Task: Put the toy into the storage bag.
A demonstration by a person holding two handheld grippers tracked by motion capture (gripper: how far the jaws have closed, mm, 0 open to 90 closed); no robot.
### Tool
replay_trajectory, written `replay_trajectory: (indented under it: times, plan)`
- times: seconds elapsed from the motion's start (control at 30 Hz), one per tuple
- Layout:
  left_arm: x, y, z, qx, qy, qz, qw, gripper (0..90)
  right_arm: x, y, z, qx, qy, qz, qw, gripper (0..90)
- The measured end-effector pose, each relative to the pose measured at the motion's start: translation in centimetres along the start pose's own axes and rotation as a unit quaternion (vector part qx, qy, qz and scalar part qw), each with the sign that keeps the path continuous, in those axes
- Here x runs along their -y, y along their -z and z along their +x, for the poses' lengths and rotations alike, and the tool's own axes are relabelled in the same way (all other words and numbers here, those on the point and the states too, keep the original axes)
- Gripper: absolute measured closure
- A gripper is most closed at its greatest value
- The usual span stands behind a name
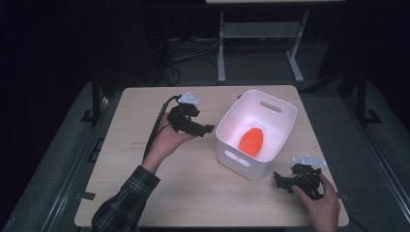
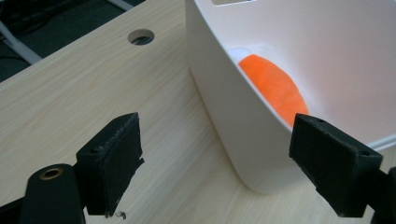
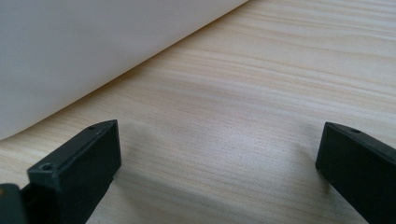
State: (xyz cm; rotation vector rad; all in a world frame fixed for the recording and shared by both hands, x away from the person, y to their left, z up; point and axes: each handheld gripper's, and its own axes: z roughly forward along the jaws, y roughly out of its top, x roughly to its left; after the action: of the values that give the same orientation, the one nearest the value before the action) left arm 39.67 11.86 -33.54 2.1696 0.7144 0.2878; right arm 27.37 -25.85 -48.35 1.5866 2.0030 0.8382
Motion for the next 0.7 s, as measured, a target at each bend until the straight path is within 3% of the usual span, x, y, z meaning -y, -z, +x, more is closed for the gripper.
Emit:
replay_trajectory:
  times: [0.7]
  plan:
    - [6.2, 2.6, 0.5, -0.018, 0.016, -0.005, 0.9997, 16.4, 0.0, 0.0, 0.0, 0.000, 0.000, 0.000, 1.0000, 0.0]
